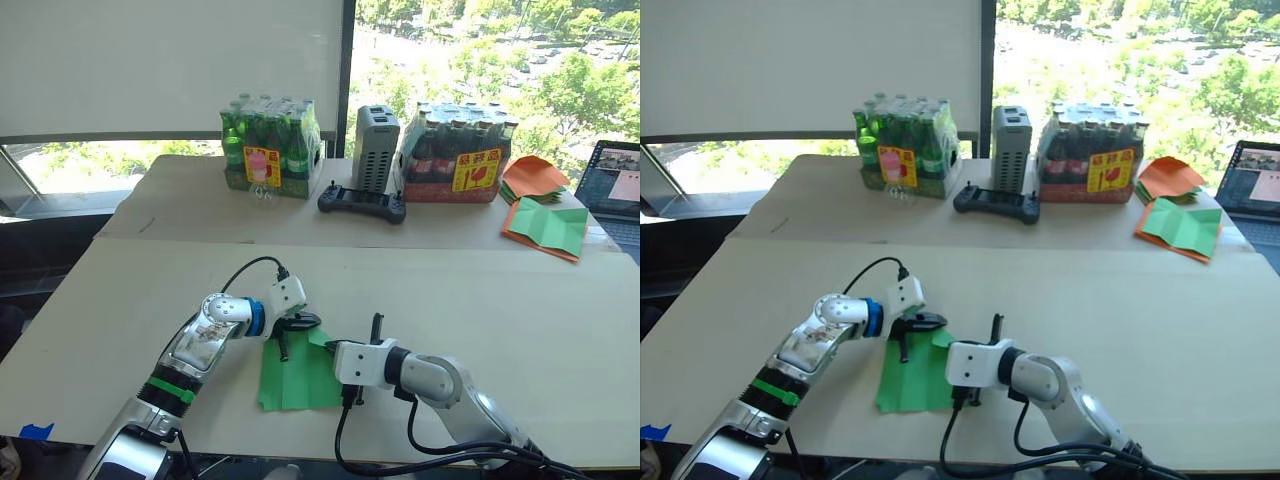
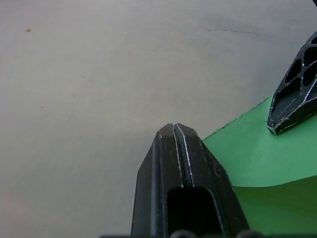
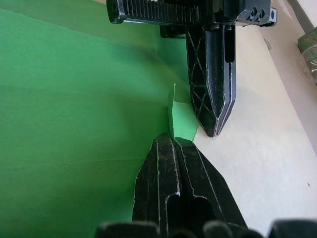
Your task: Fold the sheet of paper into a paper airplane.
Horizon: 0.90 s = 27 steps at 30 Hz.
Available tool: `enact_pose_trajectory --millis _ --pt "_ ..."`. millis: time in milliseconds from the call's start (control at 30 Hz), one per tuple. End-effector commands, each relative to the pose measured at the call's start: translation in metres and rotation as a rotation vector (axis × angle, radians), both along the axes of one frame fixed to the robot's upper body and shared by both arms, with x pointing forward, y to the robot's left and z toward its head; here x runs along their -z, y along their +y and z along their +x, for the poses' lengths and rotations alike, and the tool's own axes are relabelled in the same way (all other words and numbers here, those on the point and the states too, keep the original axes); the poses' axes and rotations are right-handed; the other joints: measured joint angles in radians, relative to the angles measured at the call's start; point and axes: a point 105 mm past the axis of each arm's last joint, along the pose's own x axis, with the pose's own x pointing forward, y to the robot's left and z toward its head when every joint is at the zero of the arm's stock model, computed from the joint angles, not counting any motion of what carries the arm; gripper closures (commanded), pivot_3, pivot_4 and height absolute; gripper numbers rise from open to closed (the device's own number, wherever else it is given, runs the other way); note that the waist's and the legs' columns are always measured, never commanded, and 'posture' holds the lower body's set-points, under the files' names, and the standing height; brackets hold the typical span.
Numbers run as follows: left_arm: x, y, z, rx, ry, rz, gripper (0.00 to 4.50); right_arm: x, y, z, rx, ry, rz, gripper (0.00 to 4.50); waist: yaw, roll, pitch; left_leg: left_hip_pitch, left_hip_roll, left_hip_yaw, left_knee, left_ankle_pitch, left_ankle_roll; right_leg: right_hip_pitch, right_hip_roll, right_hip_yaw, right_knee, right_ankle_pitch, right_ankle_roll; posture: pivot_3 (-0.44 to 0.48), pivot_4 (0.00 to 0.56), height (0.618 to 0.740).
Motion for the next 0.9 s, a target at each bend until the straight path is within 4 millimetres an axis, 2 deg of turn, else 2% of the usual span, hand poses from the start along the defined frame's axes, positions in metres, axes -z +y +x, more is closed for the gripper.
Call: enact_pose_trajectory --millis 33,133,267,533,600,900 --pt "0.03 0.012 -0.012 0.021 0.059 0.133 4.5 -0.013 0.0 0.003 -0.003 -0.032 0.026 4.43 -0.002 0.0 0.0 0.0 0.0 0.0 0.0 0.0 0.0 0.0 0.0 0.0 0.0 0.0 0.0 0.0 0.15 0.675" --pt "0.042 0.02 -0.015 0.023 0.064 0.192 4.5 -0.014 -0.001 0.005 0.009 -0.023 0.037 4.43 -0.008 -0.001 -0.001 0.001 0.0 0.0 -0.001 0.0 0.0 0.0 0.0 0.0 0.001 0.0 0.0 0.0 0.15 0.675" --pt "0.042 0.021 -0.014 0.009 0.055 0.174 4.5 -0.013 -0.004 0.007 0.017 -0.023 0.026 4.43 -0.011 -0.001 -0.001 0.003 0.001 0.0 -0.001 0.0 0.0 0.001 0.0 0.0 0.001 0.0 0.0 0.0 0.15 0.675" --pt "-0.002 0.007 -0.01 -0.04 0.096 -0.101 4.5 -0.013 -0.002 0.006 0.011 -0.023 0.025 4.43 -0.013 -0.001 -0.001 0.002 0.0 0.0 -0.001 0.0 0.0 0.0 0.0 0.0 0.002 0.0 0.0 0.0 0.15 0.675" --pt "-0.007 0.006 -0.011 -0.043 0.107 -0.132 4.5 -0.013 -0.001 0.005 0.009 -0.023 0.026 4.43 -0.013 -0.001 -0.001 0.001 0.0 0.0 0.0 0.0 0.0 -0.001 0.0 0.0 0.002 0.0 0.0 0.0 0.15 0.675" --pt "0.015 0.018 -0.017 -0.05 0.12 -0.012 4.5 -0.013 -0.001 0.005 0.011 -0.021 0.026 4.43 -0.012 -0.001 -0.001 0.001 0.0 0.0 0.0 0.0 0.0 0.0 0.0 0.0 0.002 0.0 0.0 0.0 0.15 0.675"
